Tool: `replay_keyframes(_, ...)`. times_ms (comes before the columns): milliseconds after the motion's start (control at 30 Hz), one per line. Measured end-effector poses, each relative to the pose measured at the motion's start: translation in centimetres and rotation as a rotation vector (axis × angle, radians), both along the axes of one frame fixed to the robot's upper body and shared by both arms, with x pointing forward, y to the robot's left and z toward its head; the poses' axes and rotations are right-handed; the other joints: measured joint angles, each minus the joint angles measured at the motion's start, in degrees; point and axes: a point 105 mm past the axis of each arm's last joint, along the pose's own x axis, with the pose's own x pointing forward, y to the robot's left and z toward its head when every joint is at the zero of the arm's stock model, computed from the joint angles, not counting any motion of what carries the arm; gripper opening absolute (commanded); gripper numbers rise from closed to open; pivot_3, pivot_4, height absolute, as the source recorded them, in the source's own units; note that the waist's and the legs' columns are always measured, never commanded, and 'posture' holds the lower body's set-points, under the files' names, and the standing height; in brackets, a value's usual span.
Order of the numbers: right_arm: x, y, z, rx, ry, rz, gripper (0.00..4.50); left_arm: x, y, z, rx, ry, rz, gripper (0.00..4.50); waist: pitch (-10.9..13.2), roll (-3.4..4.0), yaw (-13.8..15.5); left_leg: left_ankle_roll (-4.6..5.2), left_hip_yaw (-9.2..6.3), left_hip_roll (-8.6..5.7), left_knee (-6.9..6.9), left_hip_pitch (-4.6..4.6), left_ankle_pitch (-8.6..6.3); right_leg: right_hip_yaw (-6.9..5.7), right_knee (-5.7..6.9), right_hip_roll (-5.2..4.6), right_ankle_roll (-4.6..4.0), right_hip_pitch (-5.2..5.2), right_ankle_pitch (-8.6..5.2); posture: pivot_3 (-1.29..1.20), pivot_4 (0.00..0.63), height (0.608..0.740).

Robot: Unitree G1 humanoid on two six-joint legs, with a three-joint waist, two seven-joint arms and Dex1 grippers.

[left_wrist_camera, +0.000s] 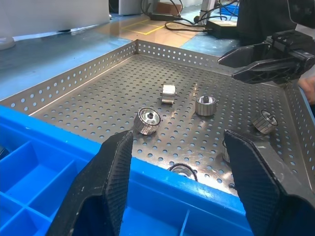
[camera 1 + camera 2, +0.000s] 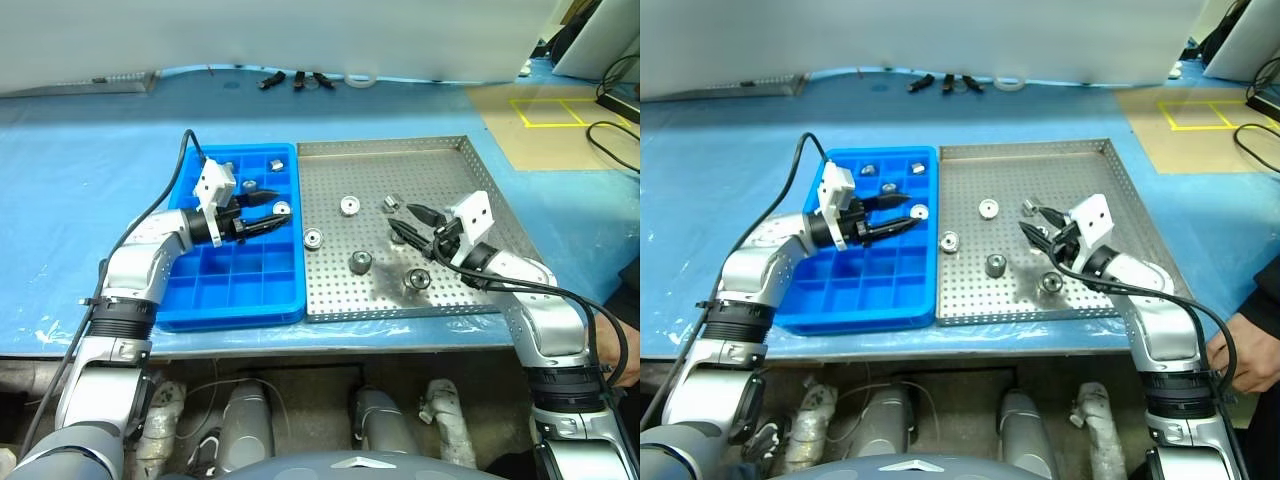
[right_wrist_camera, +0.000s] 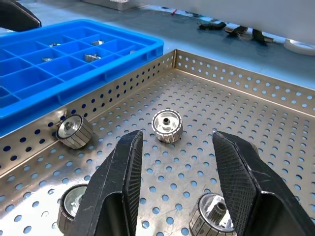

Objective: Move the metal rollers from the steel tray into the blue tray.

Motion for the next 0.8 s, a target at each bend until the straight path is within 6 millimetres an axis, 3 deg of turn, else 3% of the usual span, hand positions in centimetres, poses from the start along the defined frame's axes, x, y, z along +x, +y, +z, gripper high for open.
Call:
replay_keyframes(533,0.1,0.2,0.5,0.005,-0.012,0.008,2.33,0.3,-0.4,0.5,0.0,-0.026,0.006,3.06,0.0,0.0,0.11,0.0,0.0,0.0,-0.02,-0.01,0.0,0.0,-0.02,0.0,0.0,0.0,0.0,-0.03,0.15,0.74)
replay_keyframes(800,0.0,-1.5,1.1,-0.038,0.0,-0.008,2.33,0.0,-0.6,0.8,-0.013,-0.028,-0.014,3.06,0.0,0.0,0.14,0.0,0.0,0.0,-0.02,-0.01,0.0,0.0,-0.03,0.0,0.0,0.0,0.0,-0.06,0.15,0.74)
